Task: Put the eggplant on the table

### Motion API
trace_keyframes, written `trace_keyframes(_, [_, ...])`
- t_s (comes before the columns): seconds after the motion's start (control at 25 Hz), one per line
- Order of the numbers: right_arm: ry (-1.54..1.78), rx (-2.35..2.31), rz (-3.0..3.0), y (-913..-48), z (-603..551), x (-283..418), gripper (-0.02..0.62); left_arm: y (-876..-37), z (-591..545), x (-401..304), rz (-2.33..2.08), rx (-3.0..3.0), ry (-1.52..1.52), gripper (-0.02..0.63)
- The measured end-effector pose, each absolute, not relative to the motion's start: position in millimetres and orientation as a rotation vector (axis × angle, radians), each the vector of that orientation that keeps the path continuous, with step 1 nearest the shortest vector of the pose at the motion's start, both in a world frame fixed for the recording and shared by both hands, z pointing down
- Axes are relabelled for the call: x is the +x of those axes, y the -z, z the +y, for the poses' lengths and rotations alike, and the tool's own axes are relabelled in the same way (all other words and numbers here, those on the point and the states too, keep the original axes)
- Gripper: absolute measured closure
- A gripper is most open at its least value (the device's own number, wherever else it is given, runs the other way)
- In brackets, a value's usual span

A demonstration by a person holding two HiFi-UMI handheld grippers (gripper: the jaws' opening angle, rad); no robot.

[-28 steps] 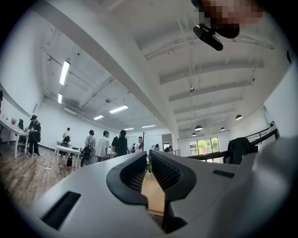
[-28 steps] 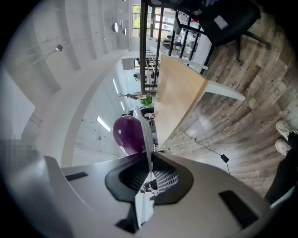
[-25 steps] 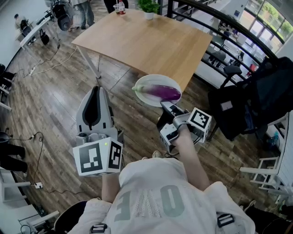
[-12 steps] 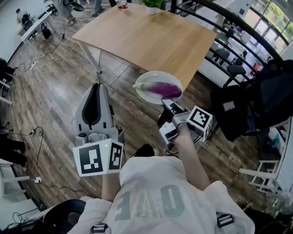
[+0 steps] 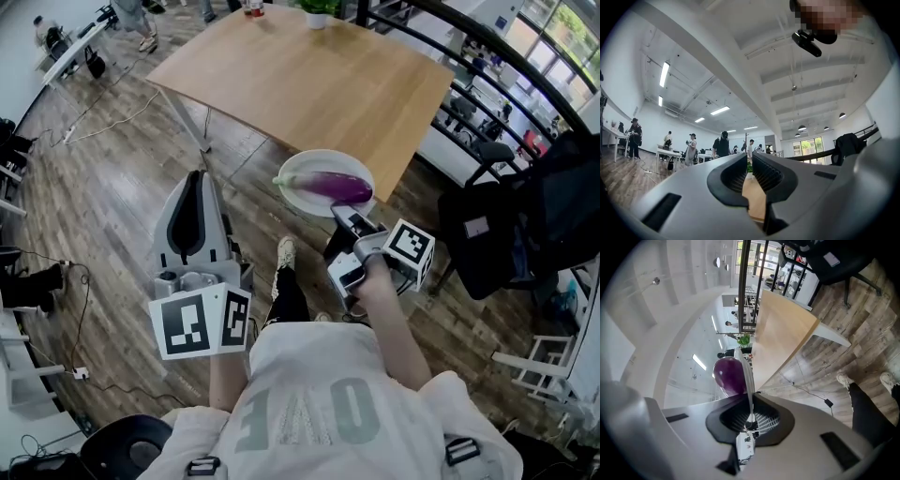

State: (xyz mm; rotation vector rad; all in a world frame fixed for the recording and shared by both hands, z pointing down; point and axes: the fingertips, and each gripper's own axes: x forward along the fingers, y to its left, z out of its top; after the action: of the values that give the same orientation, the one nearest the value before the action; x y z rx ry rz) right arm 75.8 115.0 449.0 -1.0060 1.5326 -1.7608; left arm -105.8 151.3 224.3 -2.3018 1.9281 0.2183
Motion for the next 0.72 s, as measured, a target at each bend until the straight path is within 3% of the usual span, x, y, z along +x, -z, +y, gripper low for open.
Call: trace_keyframes(0.72, [1.705, -1.121, 1.494, -441.6, -83.0, 51.0, 0.563, -226.8, -93.5, -137.2, 1.856, -2.43, -0.199, 0.568])
